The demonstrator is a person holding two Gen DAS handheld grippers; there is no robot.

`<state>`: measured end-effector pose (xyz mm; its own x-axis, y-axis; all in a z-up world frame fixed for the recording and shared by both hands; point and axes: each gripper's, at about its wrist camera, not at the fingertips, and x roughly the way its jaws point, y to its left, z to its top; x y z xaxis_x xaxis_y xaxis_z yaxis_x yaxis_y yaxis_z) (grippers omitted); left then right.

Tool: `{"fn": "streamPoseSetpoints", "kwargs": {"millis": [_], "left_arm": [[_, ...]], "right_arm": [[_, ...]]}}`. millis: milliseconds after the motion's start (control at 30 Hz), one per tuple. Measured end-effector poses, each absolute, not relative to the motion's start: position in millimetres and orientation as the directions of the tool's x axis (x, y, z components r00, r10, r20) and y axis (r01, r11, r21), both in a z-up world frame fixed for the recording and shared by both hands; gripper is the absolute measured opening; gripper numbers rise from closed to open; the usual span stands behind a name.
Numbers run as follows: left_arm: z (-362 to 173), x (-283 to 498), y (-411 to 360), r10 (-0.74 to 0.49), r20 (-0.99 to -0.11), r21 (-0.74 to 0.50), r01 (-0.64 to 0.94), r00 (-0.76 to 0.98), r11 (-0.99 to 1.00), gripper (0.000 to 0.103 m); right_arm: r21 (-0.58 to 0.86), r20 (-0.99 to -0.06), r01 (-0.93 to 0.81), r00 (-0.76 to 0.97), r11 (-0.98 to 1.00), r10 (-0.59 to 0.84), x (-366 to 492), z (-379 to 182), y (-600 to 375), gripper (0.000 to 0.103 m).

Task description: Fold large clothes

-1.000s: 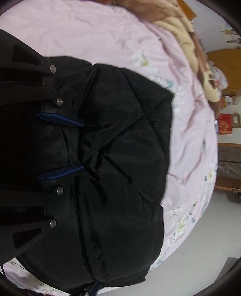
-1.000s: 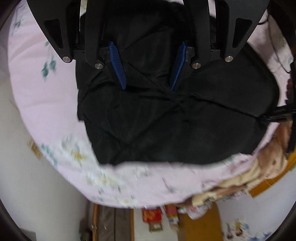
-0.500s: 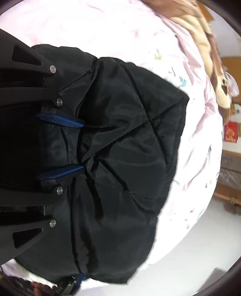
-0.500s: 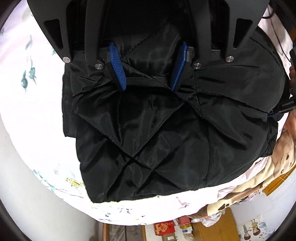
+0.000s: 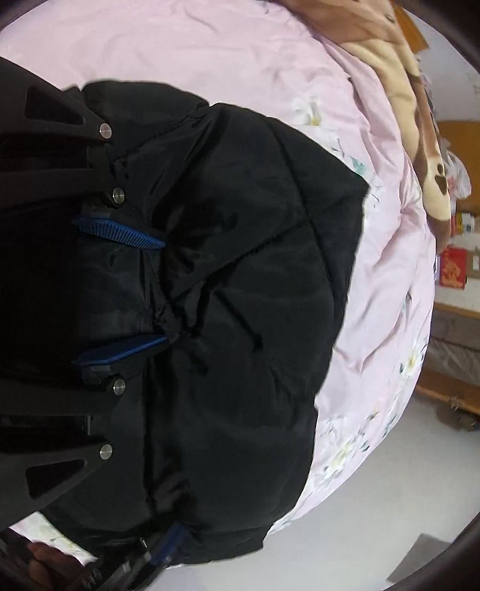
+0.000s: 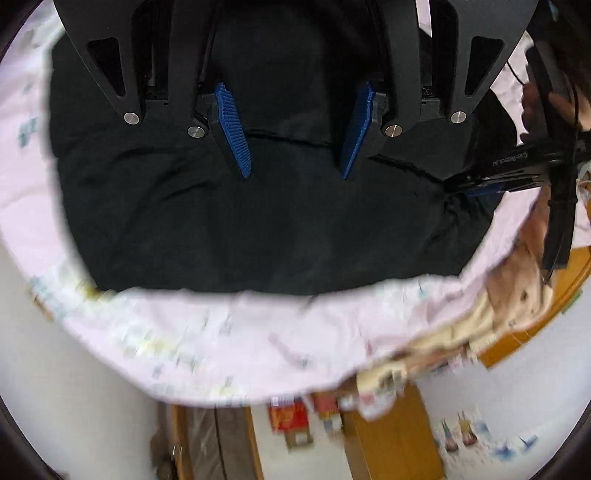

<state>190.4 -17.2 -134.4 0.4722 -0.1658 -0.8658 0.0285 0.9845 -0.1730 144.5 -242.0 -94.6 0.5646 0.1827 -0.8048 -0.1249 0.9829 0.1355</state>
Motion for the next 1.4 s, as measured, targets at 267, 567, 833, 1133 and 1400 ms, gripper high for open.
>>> {"fn": "streamPoseSetpoints", "kwargs": {"millis": [267, 567, 833, 1133, 1400], "left_arm": [[-160.2, 196.7, -20.1, -0.145, -0.874, -0.148, 0.030, 0.463, 0.989, 0.050], [-112.4, 168.1, -18.8, -0.109, -0.844, -0.082, 0.074, 0.526, 0.994, 0.066], [-78.4, 142.8, -5.1, -0.076, -0.801, -0.030, 0.087, 0.594, 0.996, 0.067], [-83.4, 140.2, 10.2, 0.004, -0.803, 0.090, 0.115, 0.596, 0.989, 0.069], [-104.3, 149.3, 28.1, 0.047, -0.832, 0.102, 0.069, 0.553, 0.992, 0.069]], "right_arm": [[0.053, -0.855, -0.078, 0.511, 0.996, 0.085, 167.3, -126.3, -240.3, 0.052], [0.190, -0.789, -0.102, 0.576, 0.977, 0.213, 135.7, -73.1, -279.0, 0.053], [0.203, -0.727, -0.056, 0.661, 0.978, 0.188, 95.9, -40.2, -341.8, 0.060], [0.141, -0.750, 0.011, 0.654, 0.990, 0.099, 75.8, -45.7, -394.2, 0.071], [0.151, -0.773, 0.069, 0.631, 0.986, 0.074, 76.2, -62.4, -423.3, 0.073]]}}
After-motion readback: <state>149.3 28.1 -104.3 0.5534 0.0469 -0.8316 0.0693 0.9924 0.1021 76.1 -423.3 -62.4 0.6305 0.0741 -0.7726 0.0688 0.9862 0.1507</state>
